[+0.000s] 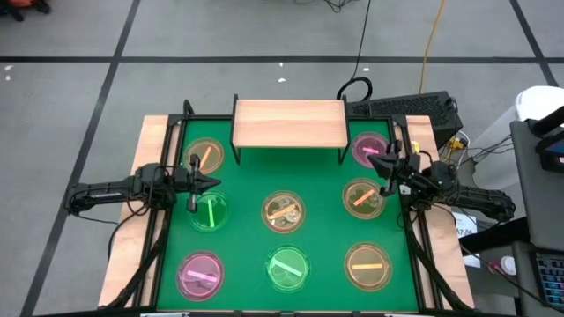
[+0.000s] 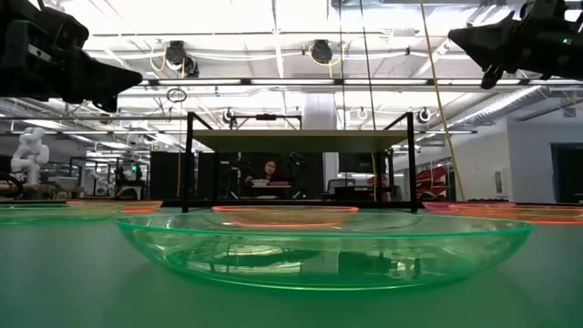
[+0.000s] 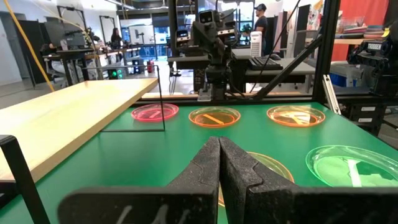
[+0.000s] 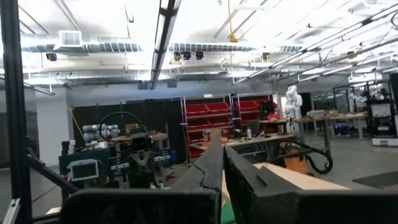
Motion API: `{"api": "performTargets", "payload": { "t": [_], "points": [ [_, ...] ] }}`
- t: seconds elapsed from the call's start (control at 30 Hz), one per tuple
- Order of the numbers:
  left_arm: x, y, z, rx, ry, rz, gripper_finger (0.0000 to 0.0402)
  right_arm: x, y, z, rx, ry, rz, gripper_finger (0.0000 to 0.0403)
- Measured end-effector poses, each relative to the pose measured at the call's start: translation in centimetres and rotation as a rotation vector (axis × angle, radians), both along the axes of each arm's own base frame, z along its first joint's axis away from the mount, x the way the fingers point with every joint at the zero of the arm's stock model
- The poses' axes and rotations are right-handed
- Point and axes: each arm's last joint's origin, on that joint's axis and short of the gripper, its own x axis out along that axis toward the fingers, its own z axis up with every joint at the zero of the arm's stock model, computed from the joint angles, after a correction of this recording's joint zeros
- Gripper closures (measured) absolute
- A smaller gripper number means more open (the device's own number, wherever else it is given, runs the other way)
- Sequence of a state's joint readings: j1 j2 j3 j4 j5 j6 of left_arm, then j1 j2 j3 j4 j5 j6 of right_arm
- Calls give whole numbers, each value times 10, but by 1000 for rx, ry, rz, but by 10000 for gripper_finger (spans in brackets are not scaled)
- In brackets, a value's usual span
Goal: Place and stack plates onto a shelf
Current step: Put the orange plate on the shelf
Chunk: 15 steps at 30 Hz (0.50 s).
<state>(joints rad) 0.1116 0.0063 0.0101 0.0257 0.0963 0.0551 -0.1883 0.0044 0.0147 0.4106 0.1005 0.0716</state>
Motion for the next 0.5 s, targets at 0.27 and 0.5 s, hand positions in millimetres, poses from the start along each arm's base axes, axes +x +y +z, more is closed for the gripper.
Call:
{"api": "performTargets", "payload": {
  "t": [0.27, 0.5],
  "points": [
    [0, 0, 0, 0, 0, 0, 398, 3, 0, -3, 35, 25, 14, 403],
    [0, 0, 0, 0, 0, 0, 398, 6, 0, -4, 36, 49, 37, 403]
  ]
}}
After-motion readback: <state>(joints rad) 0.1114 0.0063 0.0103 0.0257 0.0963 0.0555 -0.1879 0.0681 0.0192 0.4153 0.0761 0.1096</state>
